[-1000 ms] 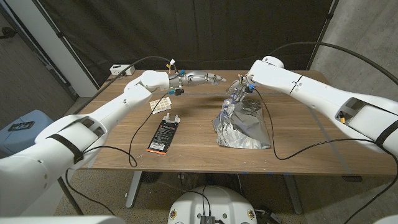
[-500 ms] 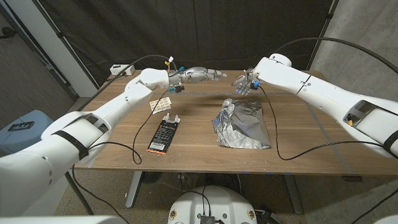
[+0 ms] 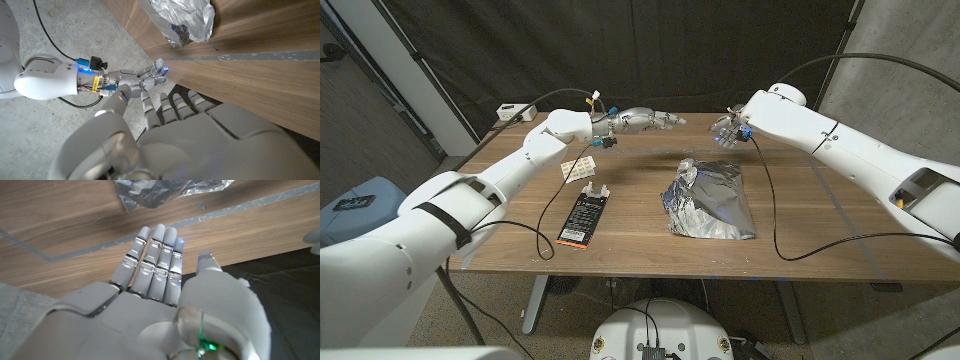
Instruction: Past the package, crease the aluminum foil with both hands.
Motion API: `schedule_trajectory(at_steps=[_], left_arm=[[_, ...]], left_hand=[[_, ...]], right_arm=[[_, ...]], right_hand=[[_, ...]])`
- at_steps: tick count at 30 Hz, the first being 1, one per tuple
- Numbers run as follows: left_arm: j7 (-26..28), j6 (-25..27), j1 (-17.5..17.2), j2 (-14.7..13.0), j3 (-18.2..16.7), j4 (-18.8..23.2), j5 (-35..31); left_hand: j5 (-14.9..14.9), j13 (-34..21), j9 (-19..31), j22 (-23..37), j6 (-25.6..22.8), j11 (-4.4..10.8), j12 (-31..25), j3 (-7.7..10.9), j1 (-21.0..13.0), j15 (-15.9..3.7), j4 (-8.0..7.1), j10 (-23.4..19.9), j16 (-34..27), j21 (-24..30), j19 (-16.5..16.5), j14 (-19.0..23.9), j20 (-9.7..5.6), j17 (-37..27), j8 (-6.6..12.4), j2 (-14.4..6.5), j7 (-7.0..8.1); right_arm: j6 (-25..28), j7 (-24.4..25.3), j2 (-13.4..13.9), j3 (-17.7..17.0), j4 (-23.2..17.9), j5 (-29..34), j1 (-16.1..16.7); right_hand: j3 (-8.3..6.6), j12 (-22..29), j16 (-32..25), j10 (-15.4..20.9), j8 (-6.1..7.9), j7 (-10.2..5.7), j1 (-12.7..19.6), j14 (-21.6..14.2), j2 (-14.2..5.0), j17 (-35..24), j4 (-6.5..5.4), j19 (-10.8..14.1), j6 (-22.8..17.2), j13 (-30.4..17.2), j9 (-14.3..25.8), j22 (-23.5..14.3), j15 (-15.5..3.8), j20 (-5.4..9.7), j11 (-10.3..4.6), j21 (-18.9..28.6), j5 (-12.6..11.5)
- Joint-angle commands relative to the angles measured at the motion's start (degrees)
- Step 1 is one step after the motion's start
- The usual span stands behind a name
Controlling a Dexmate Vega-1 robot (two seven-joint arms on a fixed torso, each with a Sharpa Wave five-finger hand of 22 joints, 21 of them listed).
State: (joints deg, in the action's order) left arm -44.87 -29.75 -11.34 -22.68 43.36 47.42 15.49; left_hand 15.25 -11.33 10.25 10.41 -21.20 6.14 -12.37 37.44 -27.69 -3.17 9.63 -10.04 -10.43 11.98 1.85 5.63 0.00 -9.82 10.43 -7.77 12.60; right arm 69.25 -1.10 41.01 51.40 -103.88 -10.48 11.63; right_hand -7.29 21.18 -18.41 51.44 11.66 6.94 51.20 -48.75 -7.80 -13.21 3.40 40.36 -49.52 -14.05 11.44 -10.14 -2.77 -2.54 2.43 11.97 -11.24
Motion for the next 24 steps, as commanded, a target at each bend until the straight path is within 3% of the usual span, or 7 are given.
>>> schedule_trajectory(at_steps=[1,4,8,12,18,24], left_arm=[[-2.8,-3.1,1.2,1.5,2.3,-3.9,-2.1],[-3.5,-4.1,1.4,2.0,2.8,-4.5,-2.4],[-4.5,-7.2,2.2,3.1,3.5,-7.4,-3.0],[-5.0,-11.6,3.4,4.9,4.4,-12.2,-4.1],[-3.9,-19.2,5.6,8.2,6.2,-20.5,-6.7],[1.5,-22.7,7.1,9.2,9.6,-24.2,-11.8]], left_hand=[[-0.1,-0.3,0.3,0.1,-0.6,0.19,-0.5,0.04,-0.6,-0.13,0.07,-0.7,-0.2,0.3,0.5,0.7,-0.11,-0.1,0.41,0.1,0.02],[-0.1,-0.3,0.3,0.1,-0.8,0.24,-0.4,0.03,-0.6,-0.24,0.08,-0.5,-0.2,0.3,0.5,0.6,-0.09,-0.1,0.44,0.1,0.02],[-0.1,-0.3,0.3,0.1,-0.9,0.34,-0.4,0.03,-0.7,-0.32,0.08,-0.6,-0.1,0.3,0.6,0.4,-0.08,-0.1,0.45,0.1,0.03],[-0.1,-0.3,0.3,0.1,-1.0,0.34,-0.4,-0.01,-0.7,-0.35,0.07,-0.6,0.0,0.3,0.6,0.3,-0.11,-0.1,0.46,0.1,0.04],[-0.2,-0.3,0.3,0.1,-1.3,0.68,-0.4,-0.11,-0.8,-0.48,0.03,-0.5,0.0,0.3,0.7,0.2,-0.17,-0.1,0.54,0.2,0.02],[-0.3,-0.3,0.3,0.1,-1.6,0.75,-0.4,-0.33,-0.6,-0.56,-0.1,-0.6,-0.1,0.3,0.8,0.2,-0.15,-0.1,0.6,0.4,0.03]], right_arm=[[3.1,5.0,3.7,-5.4,-4.7,-2.2,3.8],[2.9,6.1,4.6,-7.2,-5.8,-3.0,5.1],[2.4,7.8,5.7,-9.5,-6.9,-3.8,6.9],[2.3,9.1,6.3,-11.2,-7.6,-4.5,8.2],[0.9,10.1,7.2,-13.2,-8.3,-5.8,9.9],[0.3,10.8,7.2,-14.3,-8.1,-6.8,10.8]], right_hand=[[-0.21,-0.4,0.1,-0.5,0.02,-0.37,-0.1,0.5,-0.3,-0.2,-0.02,-0.3,0.4,-0.1,0.2,-0.1,-0.08,0.05,0.06,0.0,0.0],[-0.05,-0.7,0.4,-0.9,-0.12,-0.44,-1.1,1.0,-0.72,-0.3,-0.69,-0.5,0.9,-0.2,0.2,-0.1,0.18,-0.02,0.05,-0.1,0.1],[0.22,-1.8,1.1,-2.1,-0.17,-0.82,-6.3,2.6,-2.98,-0.9,-4.57,-2.3,2.1,-0.3,0.2,-0.2,0.16,0.31,-0.07,-0.6,0.1],[0.1,-2.2,1.3,-2.7,-0.11,-0.98,-8.1,3.1,-3.28,-1.2,-6.07,-2.8,2.4,-0.5,0.2,-0.2,0.16,0.55,-0.19,-0.6,0.0],[-0.4,-2.4,1.4,-2.6,0.0,-1.35,-9.3,3.1,-3.4,-1.4,-7.13,-3.0,2.6,-0.7,0.2,-0.3,0.05,0.68,-0.23,-0.6,-0.2],[-1.13,-2.6,1.6,-2.6,0.15,-1.46,-9.6,3.1,-3.3,-1.4,-7.51,-3.0,2.5,-0.9,0.2,-0.2,0.0,0.71,-0.23,-0.4,-0.4]])
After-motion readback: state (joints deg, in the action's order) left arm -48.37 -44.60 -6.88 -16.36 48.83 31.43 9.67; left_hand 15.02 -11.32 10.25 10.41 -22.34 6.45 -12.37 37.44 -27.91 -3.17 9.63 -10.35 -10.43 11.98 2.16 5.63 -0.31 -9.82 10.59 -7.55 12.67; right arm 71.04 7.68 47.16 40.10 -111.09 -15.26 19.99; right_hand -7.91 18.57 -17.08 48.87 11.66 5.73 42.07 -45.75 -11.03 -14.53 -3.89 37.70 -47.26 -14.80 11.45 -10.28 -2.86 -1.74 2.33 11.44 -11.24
